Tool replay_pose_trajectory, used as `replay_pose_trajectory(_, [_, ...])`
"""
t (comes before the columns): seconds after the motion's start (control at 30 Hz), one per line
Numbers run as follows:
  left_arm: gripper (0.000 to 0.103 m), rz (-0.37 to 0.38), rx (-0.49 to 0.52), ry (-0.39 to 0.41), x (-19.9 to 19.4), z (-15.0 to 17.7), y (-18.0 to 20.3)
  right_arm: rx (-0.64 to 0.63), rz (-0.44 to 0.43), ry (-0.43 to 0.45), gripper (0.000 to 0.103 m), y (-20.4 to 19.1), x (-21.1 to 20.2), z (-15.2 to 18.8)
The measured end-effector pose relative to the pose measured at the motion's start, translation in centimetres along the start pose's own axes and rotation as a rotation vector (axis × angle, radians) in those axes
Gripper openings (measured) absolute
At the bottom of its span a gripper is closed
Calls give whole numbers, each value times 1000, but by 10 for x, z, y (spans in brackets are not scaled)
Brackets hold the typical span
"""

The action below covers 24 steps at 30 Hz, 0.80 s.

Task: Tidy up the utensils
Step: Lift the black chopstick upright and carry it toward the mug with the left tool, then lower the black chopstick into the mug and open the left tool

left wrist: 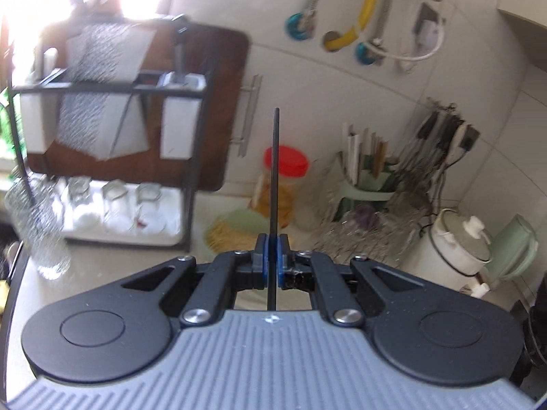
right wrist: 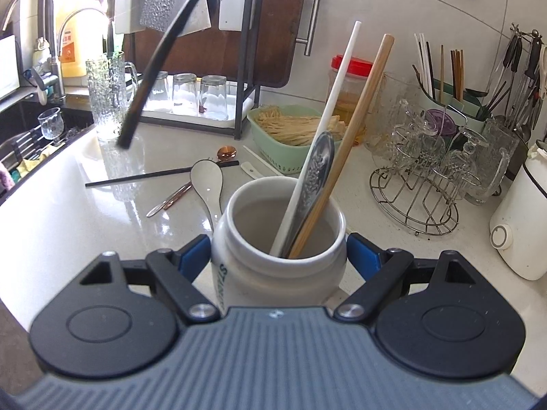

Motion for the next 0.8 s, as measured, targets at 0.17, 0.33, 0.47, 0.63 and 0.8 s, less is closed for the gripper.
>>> replay_pose_trajectory(0.17, [5, 30, 7, 13, 6, -10, 16, 10, 1, -10, 89, 0, 2, -2])
replay_pose_trajectory(0.33, [5, 59, 7, 15, 14, -10, 27, 19, 1, -12, 88, 1, 2, -2])
replay_pose_trajectory(0.47, [5, 49, 28, 8, 24, -7, 37, 20, 4, -5, 88, 0, 1, -2])
replay_pose_trajectory(0.63, [5, 38, 25, -13, 39, 10, 40, 26, 7, 3, 88, 1, 2, -2])
replay_pose_trajectory(0.8, [5, 21, 12, -27, 52, 31, 39, 35, 8, 8, 88, 3, 3, -2])
Point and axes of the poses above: each gripper's, at about its wrist camera, not at the fingertips, and x roughly the way its jaws point, y to its right, z to its underside, the point moved 7 cm from there along x, roughly the way its jaws point, and after that the axes turned 12 degrees about y, right-handed, at the moved point
